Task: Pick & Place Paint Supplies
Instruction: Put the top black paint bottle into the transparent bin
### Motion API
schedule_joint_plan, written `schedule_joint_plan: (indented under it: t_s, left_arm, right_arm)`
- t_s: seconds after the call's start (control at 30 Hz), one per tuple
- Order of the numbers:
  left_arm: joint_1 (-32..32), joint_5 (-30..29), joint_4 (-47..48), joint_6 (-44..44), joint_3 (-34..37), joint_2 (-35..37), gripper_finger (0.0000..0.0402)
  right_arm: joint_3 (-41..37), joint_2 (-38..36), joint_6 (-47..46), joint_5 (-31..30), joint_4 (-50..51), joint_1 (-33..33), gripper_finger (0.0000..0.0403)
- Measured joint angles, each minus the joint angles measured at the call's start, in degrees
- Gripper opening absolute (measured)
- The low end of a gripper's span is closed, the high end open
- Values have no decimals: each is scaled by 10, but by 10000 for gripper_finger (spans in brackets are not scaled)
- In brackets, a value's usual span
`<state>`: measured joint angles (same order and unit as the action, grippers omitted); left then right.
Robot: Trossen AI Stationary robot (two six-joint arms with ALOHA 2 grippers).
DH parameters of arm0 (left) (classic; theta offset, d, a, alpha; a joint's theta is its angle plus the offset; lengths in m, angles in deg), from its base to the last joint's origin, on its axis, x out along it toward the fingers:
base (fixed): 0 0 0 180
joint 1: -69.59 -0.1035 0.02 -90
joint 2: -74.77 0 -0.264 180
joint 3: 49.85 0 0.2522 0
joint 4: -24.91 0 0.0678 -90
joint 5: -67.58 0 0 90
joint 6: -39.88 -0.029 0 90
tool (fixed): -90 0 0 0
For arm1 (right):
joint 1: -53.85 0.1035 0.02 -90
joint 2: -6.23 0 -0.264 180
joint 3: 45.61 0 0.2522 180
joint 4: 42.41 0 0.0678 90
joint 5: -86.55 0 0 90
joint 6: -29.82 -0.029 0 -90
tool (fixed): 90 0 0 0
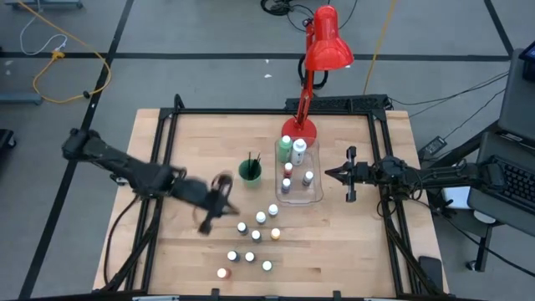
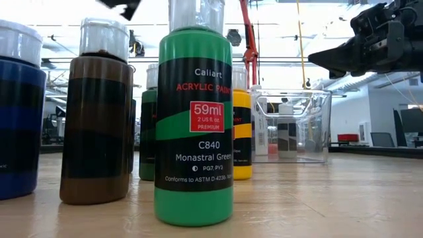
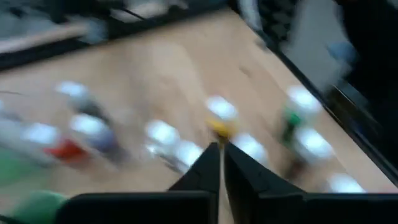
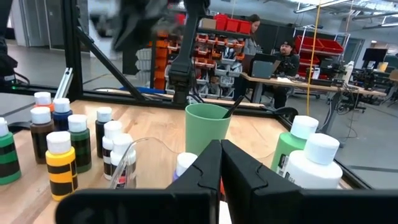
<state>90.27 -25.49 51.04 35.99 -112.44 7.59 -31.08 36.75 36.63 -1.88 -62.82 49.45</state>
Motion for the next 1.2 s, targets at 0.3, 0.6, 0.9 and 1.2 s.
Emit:
schedule_joint_plan:
  t_s: [0.3,0.6,0.9,1.2]
  left_arm:
    - [107,-110,-287,-12,209,24,32]
    - [70,-62,-401,12,281,16,134]
    - [49,-11,-442,17,282,-48,261]
    - [45,-12,-485,13,270,-111,278]
  right_arm:
    - [0,3,-1,-2,-13,0,4]
    - [0,3,-1,-3,-14,0,4]
    - [0,3,-1,-4,-14,0,4]
    - [0,3,-1,-4,-13,0,4]
